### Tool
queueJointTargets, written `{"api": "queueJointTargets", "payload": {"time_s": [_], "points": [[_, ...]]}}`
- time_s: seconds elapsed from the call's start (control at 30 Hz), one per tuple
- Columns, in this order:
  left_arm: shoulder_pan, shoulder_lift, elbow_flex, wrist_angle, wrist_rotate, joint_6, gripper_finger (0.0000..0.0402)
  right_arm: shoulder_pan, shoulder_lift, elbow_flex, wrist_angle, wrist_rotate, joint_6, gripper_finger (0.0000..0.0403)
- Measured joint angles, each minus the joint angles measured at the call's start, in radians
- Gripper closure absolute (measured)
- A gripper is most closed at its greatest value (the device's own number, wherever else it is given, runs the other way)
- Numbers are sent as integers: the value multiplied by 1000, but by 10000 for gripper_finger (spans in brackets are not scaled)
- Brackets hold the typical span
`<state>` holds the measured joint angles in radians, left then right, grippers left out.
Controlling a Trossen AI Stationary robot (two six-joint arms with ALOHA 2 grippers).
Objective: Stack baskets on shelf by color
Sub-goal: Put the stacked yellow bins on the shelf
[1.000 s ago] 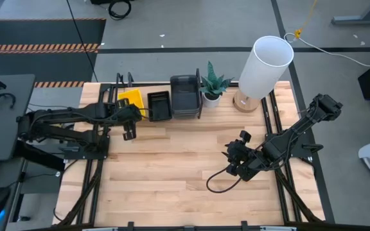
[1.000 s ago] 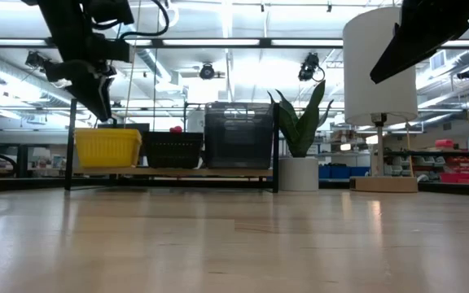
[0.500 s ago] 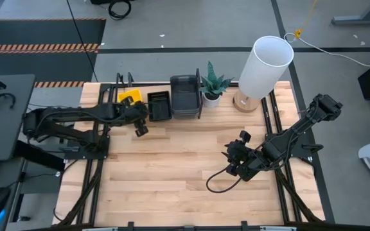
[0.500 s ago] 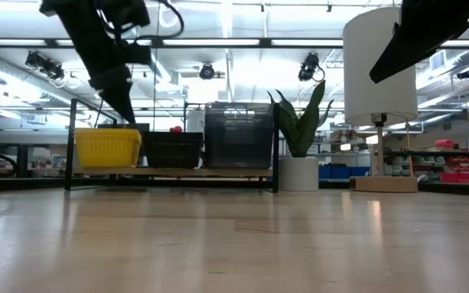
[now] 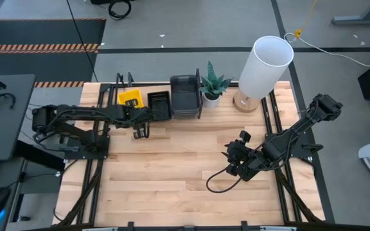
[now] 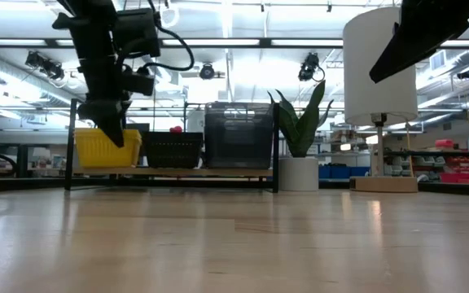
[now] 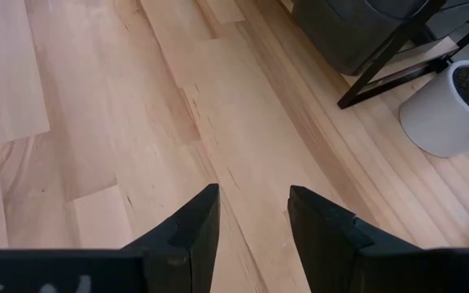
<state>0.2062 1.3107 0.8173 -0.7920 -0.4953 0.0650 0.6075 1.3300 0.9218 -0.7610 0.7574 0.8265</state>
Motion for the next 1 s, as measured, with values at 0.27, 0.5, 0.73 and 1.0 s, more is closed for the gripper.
{"api": "queueJointTargets", "payload": {"time_s": [0.27,0.5,0.73,1.0], "points": [[0,0,0,-38,2,8,324,0,0,0,2,0,-3,250],[-2,-1,0,-75,7,12,355,0,0,0,3,0,-7,250],[-2,-1,0,-91,7,25,361,0,0,0,5,0,-7,250],[-32,-2,0,-106,-52,26,299,0,0,0,5,0,-7,250]]}}
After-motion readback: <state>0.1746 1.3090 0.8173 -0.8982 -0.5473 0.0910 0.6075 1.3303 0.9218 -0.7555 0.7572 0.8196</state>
